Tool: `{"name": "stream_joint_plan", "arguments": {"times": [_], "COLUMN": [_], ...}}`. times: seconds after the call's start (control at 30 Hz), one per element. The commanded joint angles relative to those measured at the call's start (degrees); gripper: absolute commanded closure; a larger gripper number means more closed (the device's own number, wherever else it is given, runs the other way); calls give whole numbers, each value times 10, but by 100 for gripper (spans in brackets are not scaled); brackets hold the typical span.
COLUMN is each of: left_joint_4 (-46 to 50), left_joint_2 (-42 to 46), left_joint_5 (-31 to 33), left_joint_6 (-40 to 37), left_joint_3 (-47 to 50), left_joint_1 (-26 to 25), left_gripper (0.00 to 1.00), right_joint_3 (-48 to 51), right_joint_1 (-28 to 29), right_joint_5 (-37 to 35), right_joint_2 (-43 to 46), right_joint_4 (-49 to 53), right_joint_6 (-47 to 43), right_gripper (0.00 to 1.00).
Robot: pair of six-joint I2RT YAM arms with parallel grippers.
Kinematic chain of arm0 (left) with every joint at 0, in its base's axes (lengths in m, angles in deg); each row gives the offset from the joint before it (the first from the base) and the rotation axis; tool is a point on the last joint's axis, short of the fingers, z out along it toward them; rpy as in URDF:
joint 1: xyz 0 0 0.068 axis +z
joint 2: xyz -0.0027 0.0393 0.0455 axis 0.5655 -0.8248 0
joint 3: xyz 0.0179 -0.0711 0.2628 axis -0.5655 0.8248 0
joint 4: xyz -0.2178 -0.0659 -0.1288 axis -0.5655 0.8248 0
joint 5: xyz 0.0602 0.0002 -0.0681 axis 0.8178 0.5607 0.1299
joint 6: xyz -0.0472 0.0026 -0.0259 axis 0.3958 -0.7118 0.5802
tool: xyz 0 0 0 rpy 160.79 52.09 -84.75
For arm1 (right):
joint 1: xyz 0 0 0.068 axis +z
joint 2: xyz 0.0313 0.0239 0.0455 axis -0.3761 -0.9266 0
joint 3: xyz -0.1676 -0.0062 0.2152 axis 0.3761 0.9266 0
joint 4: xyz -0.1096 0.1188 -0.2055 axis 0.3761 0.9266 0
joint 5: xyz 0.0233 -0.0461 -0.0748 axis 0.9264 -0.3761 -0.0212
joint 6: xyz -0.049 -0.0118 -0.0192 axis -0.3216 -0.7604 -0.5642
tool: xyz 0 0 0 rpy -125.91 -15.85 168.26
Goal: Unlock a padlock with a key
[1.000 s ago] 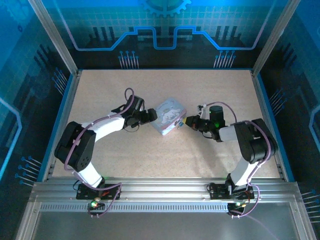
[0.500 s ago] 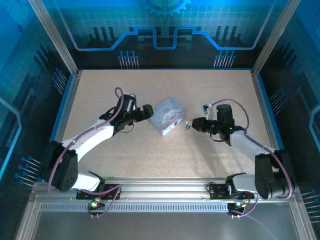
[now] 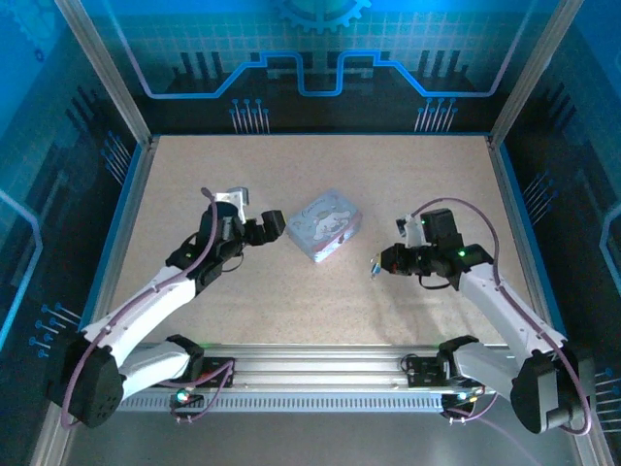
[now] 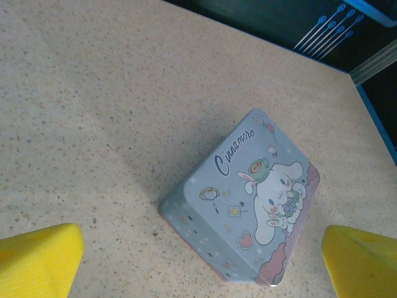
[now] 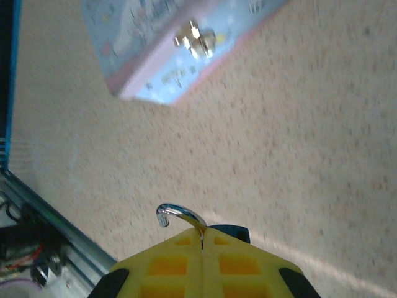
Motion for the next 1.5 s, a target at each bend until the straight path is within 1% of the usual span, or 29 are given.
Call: {"name": "stream_joint_plan", "arguments": {"times": [0.0,0.17,0.33,0.7,0.83,1.17,1.37,1.47], "left_joint_4": [-11,-3,2,0,-1,0,3,3], "left_joint_2": [22,31,32,33,30,27,23,23], "left_joint_5": [19,20,18,16,17,13,13,13], "left_joint_6": [-22,-30,-30,-27,-27,-26,-26,-28], "left_joint_3": [15,14,14,18,17,13,8,7], "left_joint_1": [8,11,12,14,14,14,15,15], "left_gripper": [1,1,1,1,1,1,1,1], "right_joint_3": [-9,10,7,-15,-18,-26,-26,-25], "right_joint_1": [26,65,95,120,125,133,133,133], "right_joint_5": [-23,-37,-49,-42,-47,-46,-46,-54], "right_joint_2": [4,-24,-89,-194,-214,-255,-260,-251], "right_joint_4": [97,83,54,-15,-41,-59,-62,-58], "right_joint_6": [-2,15,11,-3,-2,-7,-7,-6], "right_gripper": [97,97,97,97,96,95,90,84]}}
